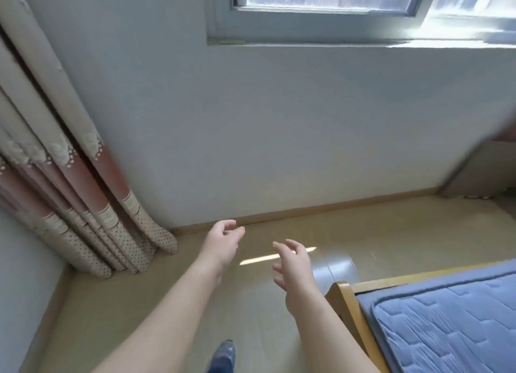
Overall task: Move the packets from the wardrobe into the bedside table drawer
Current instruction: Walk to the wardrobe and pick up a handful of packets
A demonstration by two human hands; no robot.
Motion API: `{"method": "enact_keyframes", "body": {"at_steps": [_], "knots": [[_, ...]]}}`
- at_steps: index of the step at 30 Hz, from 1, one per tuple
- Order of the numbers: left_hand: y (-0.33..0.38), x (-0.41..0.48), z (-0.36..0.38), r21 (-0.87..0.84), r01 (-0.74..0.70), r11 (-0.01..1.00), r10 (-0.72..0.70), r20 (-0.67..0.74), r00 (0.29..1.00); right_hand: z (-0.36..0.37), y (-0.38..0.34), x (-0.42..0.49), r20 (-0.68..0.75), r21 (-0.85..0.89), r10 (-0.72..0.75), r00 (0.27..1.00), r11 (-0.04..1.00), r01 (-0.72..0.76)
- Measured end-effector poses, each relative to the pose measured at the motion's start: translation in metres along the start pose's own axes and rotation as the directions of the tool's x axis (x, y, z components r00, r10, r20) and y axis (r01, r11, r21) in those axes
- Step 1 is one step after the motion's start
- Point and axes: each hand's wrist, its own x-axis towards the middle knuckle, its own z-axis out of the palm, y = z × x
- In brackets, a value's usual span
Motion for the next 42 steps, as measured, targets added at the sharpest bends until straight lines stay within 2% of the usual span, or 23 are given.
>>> {"method": "enact_keyframes", "body": {"at_steps": [5,11,21,25,30,35,42], "knots": [[0.071,0.106,0.030,0.056,-0.039,0.998,0.034,0.092,0.995,0.020,-0.072,0.085,-0.076,0.103,-0.001,0.997,0.995,0.009],[0.116,0.195,0.111,0.144,-0.031,0.989,-0.009,0.266,0.964,-0.008,-0.117,0.178,-0.189,0.195,0.068,0.980,0.980,-0.030],[0.218,0.313,0.268,0.190,-0.113,0.975,0.041,0.346,0.937,-0.112,-0.239,0.328,-0.301,0.289,0.006,0.954,0.953,0.085],[0.241,0.338,0.340,0.236,-0.144,0.961,0.027,0.439,0.898,-0.159,-0.261,0.361,-0.364,0.329,0.031,0.931,0.939,0.097],[0.261,0.361,0.448,0.289,-0.210,0.934,-0.011,0.613,0.790,-0.234,-0.276,0.400,-0.521,0.419,0.122,0.845,0.899,0.128],[0.288,0.385,0.562,0.313,-0.311,0.897,-0.051,0.773,0.632,-0.308,-0.301,0.453,-0.652,0.488,0.207,0.729,0.851,0.194],[0.343,0.430,0.715,0.316,-0.454,0.833,-0.102,0.895,0.435,-0.403,-0.367,0.529,-0.745,0.551,0.297,0.598,0.779,0.300]]}}
